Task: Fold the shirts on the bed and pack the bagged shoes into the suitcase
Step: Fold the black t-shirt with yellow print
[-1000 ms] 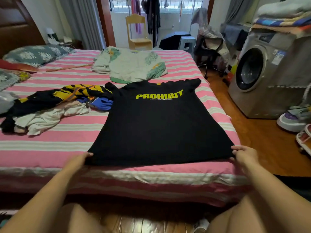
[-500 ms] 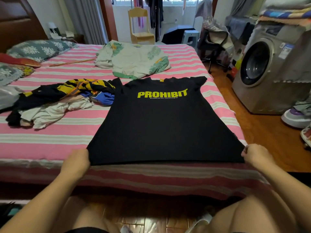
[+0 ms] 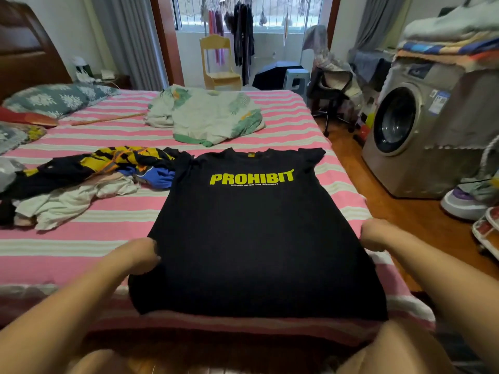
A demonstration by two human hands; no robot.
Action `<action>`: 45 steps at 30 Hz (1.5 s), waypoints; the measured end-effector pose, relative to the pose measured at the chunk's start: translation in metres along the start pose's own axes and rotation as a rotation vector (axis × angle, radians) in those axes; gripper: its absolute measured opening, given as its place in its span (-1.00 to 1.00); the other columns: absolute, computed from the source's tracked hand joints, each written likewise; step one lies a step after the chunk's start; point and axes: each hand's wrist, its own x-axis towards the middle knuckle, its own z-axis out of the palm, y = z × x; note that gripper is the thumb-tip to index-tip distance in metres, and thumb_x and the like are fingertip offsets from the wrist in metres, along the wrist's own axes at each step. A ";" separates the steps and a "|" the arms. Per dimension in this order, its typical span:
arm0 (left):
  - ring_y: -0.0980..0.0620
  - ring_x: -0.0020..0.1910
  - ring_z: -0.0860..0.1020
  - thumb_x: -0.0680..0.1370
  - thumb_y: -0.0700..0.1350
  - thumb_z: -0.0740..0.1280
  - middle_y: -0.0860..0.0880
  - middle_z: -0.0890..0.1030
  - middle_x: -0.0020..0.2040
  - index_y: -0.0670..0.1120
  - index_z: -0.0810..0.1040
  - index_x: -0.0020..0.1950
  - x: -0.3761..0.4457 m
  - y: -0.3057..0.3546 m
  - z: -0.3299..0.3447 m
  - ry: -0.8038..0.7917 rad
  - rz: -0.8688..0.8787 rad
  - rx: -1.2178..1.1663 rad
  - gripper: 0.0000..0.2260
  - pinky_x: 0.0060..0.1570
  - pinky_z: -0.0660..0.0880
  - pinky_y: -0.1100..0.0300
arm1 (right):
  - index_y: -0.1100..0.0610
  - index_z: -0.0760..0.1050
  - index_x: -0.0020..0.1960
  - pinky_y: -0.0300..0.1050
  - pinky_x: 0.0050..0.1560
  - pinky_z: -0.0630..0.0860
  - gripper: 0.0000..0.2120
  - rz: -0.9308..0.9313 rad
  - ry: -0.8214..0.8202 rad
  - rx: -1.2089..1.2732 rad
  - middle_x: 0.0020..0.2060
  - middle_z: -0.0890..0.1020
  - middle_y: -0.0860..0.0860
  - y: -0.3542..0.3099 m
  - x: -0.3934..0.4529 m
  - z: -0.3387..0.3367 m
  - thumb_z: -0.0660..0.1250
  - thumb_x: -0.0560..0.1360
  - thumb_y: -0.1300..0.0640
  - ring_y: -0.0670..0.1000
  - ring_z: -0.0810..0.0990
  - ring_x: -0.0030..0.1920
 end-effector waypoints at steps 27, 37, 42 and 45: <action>0.07 0.62 0.06 0.64 0.29 -0.19 0.08 0.19 0.62 0.17 0.14 0.62 0.367 0.302 -0.013 0.593 0.464 -0.109 -0.43 0.60 -0.02 0.00 | 0.05 0.57 -0.06 -0.02 0.02 0.44 -0.79 -0.158 0.534 0.410 0.10 0.53 0.17 -0.158 0.432 -0.140 0.47 0.44 -0.07 0.25 0.49 0.15; 0.09 0.62 0.04 0.60 0.31 -0.24 0.09 0.17 0.62 0.19 0.09 0.62 0.367 0.304 -0.014 0.591 0.451 -0.074 -0.39 0.61 -0.02 0.01 | 0.12 0.58 0.08 -0.13 -0.16 0.57 -0.78 -0.407 0.332 1.291 -0.04 0.69 0.11 -0.119 0.404 -0.198 0.49 0.46 0.20 0.10 0.68 -0.02; 0.09 0.61 0.09 0.59 0.32 -0.23 0.09 0.21 0.61 0.18 0.15 0.61 0.366 0.304 -0.013 0.606 0.450 -0.071 -0.38 0.60 0.02 0.00 | 0.25 0.53 0.24 0.04 -0.04 0.61 -0.60 -0.185 -0.301 1.055 0.07 0.71 0.17 -0.103 0.384 -0.218 0.50 0.49 0.11 0.15 0.66 0.11; 0.08 0.61 0.10 0.59 0.32 -0.22 0.08 0.23 0.60 0.18 0.17 0.61 0.366 0.305 -0.014 0.612 0.447 -0.083 -0.37 0.60 0.02 0.01 | 0.26 0.49 0.34 0.10 0.25 0.55 -0.50 -0.286 -0.439 0.930 0.20 0.66 0.16 -0.086 0.386 -0.217 0.51 0.46 0.15 0.16 0.62 0.23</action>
